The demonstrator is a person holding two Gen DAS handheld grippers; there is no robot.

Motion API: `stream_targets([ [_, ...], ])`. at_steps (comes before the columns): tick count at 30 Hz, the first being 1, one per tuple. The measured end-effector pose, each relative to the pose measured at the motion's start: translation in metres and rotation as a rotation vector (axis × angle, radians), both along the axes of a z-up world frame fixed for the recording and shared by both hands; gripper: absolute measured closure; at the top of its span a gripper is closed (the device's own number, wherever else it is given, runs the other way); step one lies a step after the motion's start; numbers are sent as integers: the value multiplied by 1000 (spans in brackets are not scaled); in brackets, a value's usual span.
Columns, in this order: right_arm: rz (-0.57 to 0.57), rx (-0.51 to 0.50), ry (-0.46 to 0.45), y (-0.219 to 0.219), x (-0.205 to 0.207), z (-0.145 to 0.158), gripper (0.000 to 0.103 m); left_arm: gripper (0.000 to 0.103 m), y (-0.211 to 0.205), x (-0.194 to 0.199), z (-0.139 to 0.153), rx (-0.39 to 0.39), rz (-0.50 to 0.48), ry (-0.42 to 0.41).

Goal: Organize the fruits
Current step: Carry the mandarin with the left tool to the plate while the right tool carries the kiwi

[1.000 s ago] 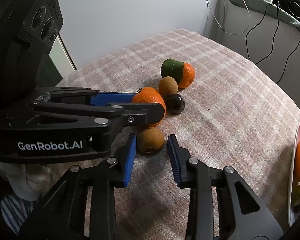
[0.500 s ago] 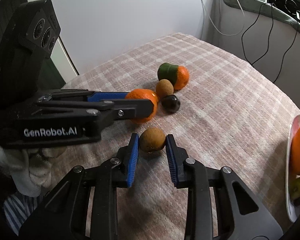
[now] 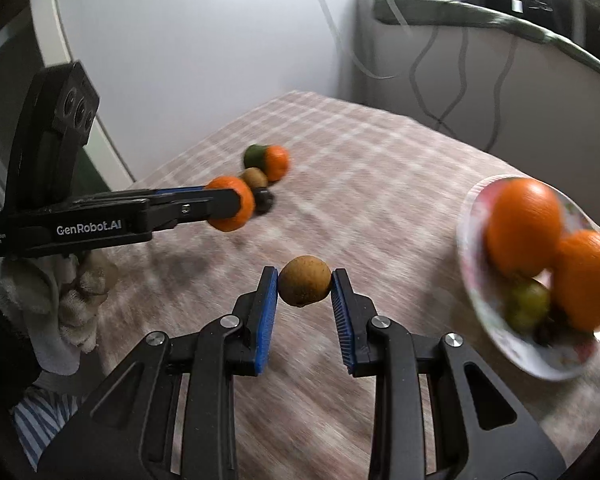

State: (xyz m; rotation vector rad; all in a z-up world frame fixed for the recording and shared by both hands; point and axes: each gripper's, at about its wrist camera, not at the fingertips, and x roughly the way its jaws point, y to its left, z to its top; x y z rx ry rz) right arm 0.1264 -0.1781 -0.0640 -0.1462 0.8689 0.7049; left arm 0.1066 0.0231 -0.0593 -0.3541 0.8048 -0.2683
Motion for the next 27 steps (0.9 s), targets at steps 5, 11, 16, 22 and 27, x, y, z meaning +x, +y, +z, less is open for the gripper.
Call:
stream_targets([
  [5,-72,19,-14,-37,0,8,74,66,-19,4,4,5,-33,-8],
  [11,-144,27,-48,-76,6,24,74,66,-44,10,10,7,-78,-22],
  [16,-196,25,-87,-101,18,40,74,66,-70,15,14,11,-126,-34],
  [22,-232,14,-110,-118,41,51,75,66,-99,21,15,19,-178,-40],
  [27,-266,4,-111,-126,63,53,74,66,-121,26,14,38,-217,-43],
])
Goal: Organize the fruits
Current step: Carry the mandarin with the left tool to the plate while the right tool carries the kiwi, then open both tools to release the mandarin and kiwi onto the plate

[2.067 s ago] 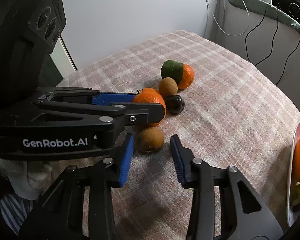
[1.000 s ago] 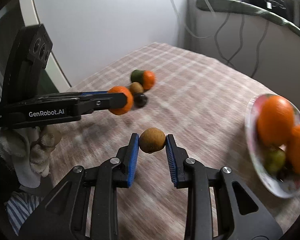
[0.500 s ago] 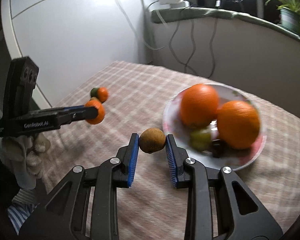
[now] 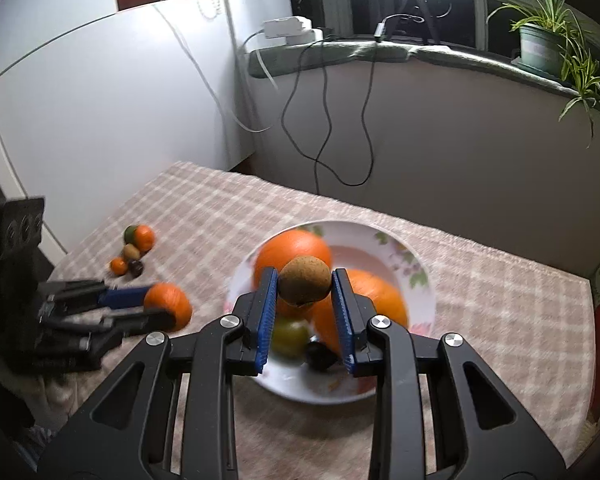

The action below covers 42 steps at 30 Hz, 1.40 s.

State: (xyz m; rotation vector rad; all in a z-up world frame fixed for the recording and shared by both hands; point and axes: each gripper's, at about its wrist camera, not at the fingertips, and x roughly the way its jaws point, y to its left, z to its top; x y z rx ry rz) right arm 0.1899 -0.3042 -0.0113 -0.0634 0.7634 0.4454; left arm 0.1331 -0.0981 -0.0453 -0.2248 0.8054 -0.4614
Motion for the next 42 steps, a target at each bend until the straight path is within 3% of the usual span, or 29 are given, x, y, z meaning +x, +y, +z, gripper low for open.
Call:
stream_targets([
  [13,-48,-29,50,-12,50,-13,74,66,-38,14,-5,47,-57,-9],
  [34,-53,-45,84,-5,77,-27,74,66,-49,20,-6,64,-83,-15],
  [35,-52,-47,83,-5,77,-27,71,66,-49,20,-6,66,-83,-13],
  [37,-52,-50,74,-4,76,-26,46,65,-50,21,-7,63,-93,-4],
  [39,-57,-48,63,-4,75,-24,41,65,-51,23,-8,69,-92,-5],
  [42,-63,-44,58,-5,73,-23,34,47,-51,22,-7,62,-83,-12],
])
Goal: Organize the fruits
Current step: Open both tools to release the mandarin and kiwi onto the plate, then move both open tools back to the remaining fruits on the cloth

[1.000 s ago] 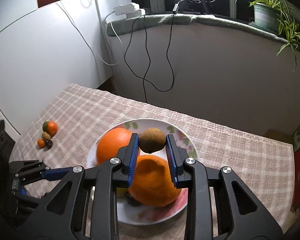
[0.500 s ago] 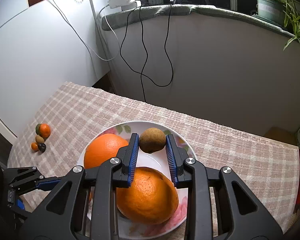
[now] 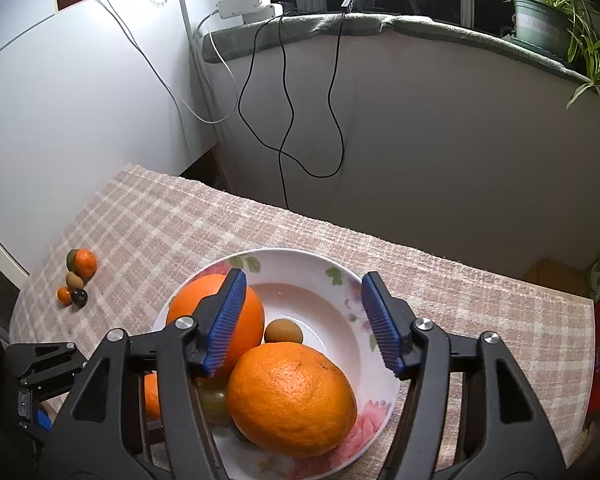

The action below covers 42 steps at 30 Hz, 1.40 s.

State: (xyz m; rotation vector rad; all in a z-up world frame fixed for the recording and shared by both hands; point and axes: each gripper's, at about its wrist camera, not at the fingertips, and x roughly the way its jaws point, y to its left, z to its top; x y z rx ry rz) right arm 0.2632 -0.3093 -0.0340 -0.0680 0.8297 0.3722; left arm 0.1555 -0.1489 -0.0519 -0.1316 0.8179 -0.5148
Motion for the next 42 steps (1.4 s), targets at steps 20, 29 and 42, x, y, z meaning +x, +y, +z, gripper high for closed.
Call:
stream_targets([
  [20,-25,21,-33,-3,-14,13,19,40,13,-9,8,-19,16,-12],
  [29,-1,16,-51,11,-26,24,19,40,25,-20,13,-29,27,-23],
  [42,103,23,-78,60,-47,44,19,40,71,-36,15,-39,109,-34],
])
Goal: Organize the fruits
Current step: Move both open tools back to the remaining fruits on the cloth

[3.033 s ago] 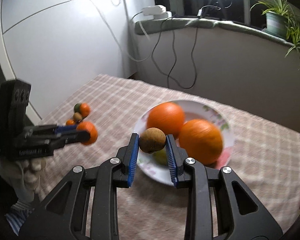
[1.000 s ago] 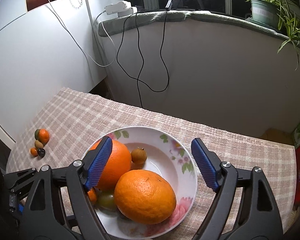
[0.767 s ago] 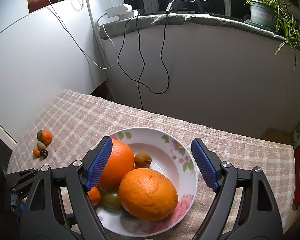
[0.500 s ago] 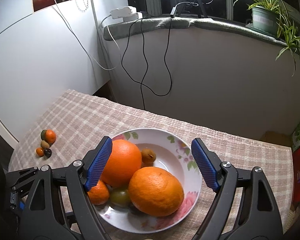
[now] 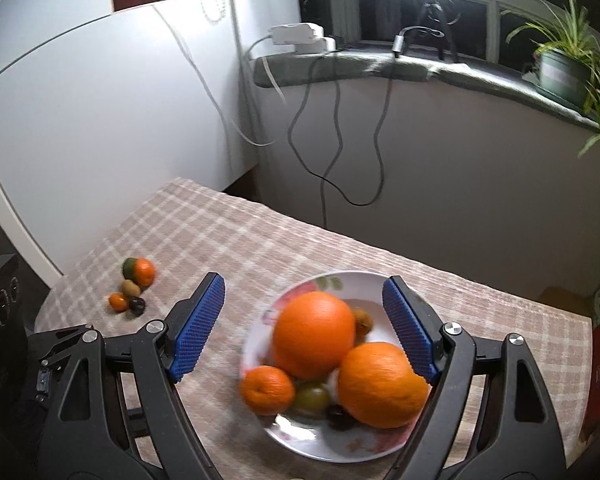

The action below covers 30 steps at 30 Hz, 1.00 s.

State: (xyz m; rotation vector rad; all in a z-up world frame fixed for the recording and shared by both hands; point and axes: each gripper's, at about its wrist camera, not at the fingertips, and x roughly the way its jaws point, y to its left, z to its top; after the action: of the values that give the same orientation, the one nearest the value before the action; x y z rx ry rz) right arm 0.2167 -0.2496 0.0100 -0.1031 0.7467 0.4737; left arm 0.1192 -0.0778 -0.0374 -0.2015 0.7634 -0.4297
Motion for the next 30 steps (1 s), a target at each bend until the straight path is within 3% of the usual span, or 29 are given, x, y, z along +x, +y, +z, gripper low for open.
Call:
stream_targets([
  [10,110,0,14,48,-18,-4,19,41,57,-17,-7,48,96,-2],
  [24,267,-35,79,122,-33,-34,19,57,127,-20,-29,114,228,47],
  [30,323,-52,144,151,-29,-59,39,63,133,-12,-35,130,214,62],
])
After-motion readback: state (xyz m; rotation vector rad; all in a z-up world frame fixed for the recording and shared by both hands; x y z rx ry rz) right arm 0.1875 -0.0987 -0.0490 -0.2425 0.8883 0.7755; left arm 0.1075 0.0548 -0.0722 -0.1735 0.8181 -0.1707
